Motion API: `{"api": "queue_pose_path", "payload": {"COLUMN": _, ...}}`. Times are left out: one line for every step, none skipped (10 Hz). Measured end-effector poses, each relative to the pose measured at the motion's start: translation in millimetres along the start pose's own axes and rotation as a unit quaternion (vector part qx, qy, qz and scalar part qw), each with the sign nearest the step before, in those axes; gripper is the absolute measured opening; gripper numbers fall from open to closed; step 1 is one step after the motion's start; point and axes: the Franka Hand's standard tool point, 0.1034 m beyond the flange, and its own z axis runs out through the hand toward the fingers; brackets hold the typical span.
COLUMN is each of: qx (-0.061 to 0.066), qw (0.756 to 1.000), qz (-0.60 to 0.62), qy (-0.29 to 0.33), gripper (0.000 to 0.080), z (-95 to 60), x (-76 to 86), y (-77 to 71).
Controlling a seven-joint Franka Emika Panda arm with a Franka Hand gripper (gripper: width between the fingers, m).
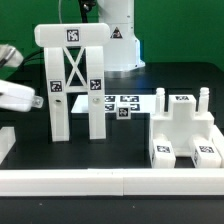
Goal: Assemble chair
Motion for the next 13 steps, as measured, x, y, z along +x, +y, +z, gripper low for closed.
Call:
{"api": "queue_pose_path", "payload": {"qx": 0.044, "qw": 0.999, "qz": 0.011, "qy": -0.006, "gripper": 0.0649, "z": -2.4, "x": 3.3, "y": 4.9}}
{"api": "queue_pose_path", "payload": {"qx": 0.055, "qw": 0.998, "qz": 0.015, "qy": 0.000, "gripper": 0.0649, "z": -4.2, "x": 5.7, "y": 9.8}}
{"api": "queue_pose_path", "payload": {"qx": 0.084, "qw": 0.996, "qz": 0.015, "qy": 0.004, "gripper": 0.0649, "z": -5.9, "x": 8.4, "y": 9.7}}
{"api": "queue_pose_path", "payload": {"qx": 0.126, "qw": 0.992, "qz": 0.027, "qy": -0.001, "gripper": 0.0649, "z": -6.7, "x": 10.1, "y": 11.5}}
{"api": "queue_pose_path", "payload": {"qx": 0.184, "qw": 0.981, "qz": 0.057, "qy": -0.025, "gripper": 0.0649, "z": -5.0, "x": 10.4, "y": 10.8}}
{"api": "queue_pose_path", "payload": {"qx": 0.201, "qw": 0.977, "qz": 0.071, "qy": -0.032, "gripper": 0.0649, "z": -0.4, "x": 10.3, "y": 11.8}}
{"api": "queue_pose_path", "payload": {"qx": 0.230, "qw": 0.970, "qz": 0.073, "qy": -0.031, "gripper": 0.0649, "z": 1.1, "x": 9.8, "y": 4.7}}
{"api": "queue_pose_path", "payload": {"qx": 0.260, "qw": 0.961, "qz": 0.082, "qy": -0.038, "gripper": 0.0649, "z": 6.6, "x": 7.3, "y": 2.5}}
{"api": "queue_pose_path", "payload": {"qx": 0.271, "qw": 0.956, "qz": 0.096, "qy": -0.051, "gripper": 0.0649, "z": 15.8, "x": 5.7, "y": 3.7}}
{"api": "queue_pose_path", "payload": {"qx": 0.269, "qw": 0.956, "qz": 0.101, "qy": -0.056, "gripper": 0.0649, "z": 20.6, "x": 5.6, "y": 2.7}}
{"api": "queue_pose_path", "payload": {"qx": 0.267, "qw": 0.957, "qz": 0.101, "qy": -0.058, "gripper": 0.0649, "z": 23.1, "x": 5.0, "y": 0.6}}
{"api": "queue_pose_path", "payload": {"qx": 0.267, "qw": 0.956, "qz": 0.103, "qy": -0.058, "gripper": 0.0649, "z": 26.3, "x": 6.1, "y": 0.0}}
{"api": "queue_pose_path", "payload": {"qx": 0.266, "qw": 0.957, "qz": 0.103, "qy": -0.060, "gripper": 0.0649, "z": 30.6, "x": 5.9, "y": -1.7}}
